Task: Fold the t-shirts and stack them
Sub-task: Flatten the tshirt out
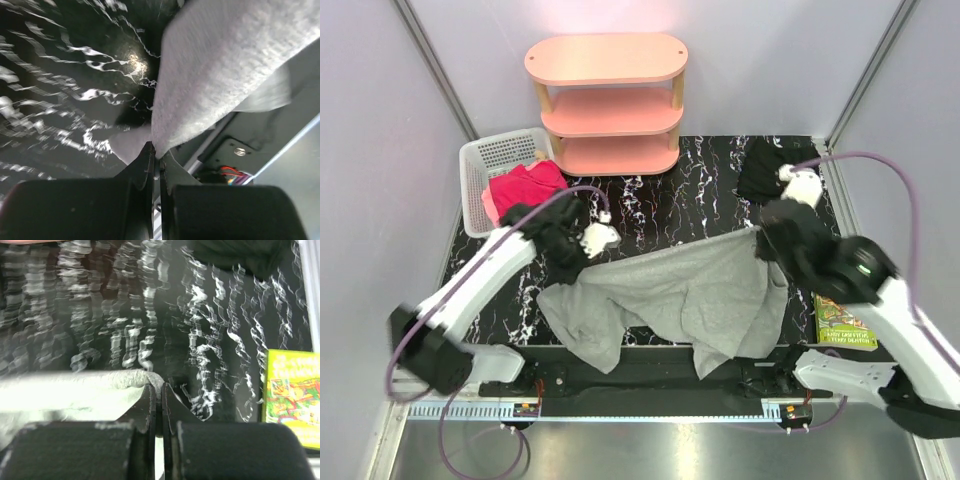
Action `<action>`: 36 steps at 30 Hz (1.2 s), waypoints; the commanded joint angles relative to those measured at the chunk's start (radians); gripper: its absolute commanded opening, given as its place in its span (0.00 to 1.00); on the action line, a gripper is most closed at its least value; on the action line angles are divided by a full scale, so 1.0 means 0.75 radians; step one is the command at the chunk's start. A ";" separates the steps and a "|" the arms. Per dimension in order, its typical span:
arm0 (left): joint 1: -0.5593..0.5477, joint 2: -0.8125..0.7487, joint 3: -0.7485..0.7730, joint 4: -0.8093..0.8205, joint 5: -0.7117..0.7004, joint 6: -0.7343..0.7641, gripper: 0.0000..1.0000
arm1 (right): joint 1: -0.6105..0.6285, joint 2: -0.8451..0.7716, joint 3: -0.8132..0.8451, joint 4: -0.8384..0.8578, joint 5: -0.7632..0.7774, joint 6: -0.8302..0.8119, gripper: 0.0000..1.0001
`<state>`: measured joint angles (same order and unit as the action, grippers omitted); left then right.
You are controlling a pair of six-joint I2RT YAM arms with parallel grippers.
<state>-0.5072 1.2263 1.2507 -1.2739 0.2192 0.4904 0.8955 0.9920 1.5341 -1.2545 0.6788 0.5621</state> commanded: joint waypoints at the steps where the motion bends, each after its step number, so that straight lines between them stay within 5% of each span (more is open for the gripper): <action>1: 0.009 0.216 -0.105 0.230 -0.132 0.086 0.00 | -0.512 0.062 -0.310 0.414 -0.356 -0.162 0.00; 3: 0.026 0.287 -0.117 0.342 -0.177 0.087 0.00 | -0.800 0.135 -0.468 0.590 -0.596 -0.191 0.00; 4: 0.058 0.308 -0.109 0.365 -0.168 0.083 0.00 | -0.801 0.168 -0.473 0.615 -0.574 -0.165 0.00; 5: 0.075 0.324 -0.079 0.393 -0.157 0.068 0.10 | -0.799 0.237 -0.456 0.656 -0.657 -0.179 0.00; 9: 0.165 0.318 -0.023 0.461 -0.135 0.040 0.60 | -0.834 0.411 -0.371 0.644 -0.543 -0.150 0.36; 12: 0.238 0.251 -0.011 0.561 -0.169 -0.005 0.71 | -0.834 0.485 -0.350 0.668 -0.615 -0.130 0.48; 14: 0.249 0.224 -0.011 0.616 -0.208 -0.034 0.80 | -0.834 0.524 -0.340 0.689 -0.651 -0.144 0.74; 17: 0.249 0.159 -0.009 0.576 -0.133 -0.036 0.84 | -0.832 0.553 -0.299 0.654 -0.660 -0.191 0.87; 19: 0.204 0.085 -0.011 0.448 -0.063 -0.026 0.84 | -0.832 0.512 -0.289 0.634 -0.678 -0.203 0.86; 21: 0.080 0.026 -0.039 0.361 -0.053 -0.014 0.82 | -0.832 0.449 -0.339 0.625 -0.766 -0.177 0.57; 23: -0.004 -0.011 -0.133 0.279 -0.079 -0.018 0.81 | -0.814 0.353 -0.397 0.605 -0.874 -0.126 0.38; 27: -0.182 -0.056 -0.338 0.273 -0.183 -0.028 0.80 | -0.793 0.224 -0.609 0.554 -0.977 -0.071 0.52; 36: -0.258 0.024 -0.553 0.269 -0.272 -0.001 0.75 | -0.785 0.089 -0.857 0.550 -1.028 0.034 0.58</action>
<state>-0.6888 1.2369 0.8421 -1.0763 0.0517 0.4816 0.2966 1.0588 0.9123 -0.8448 -0.0471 0.5411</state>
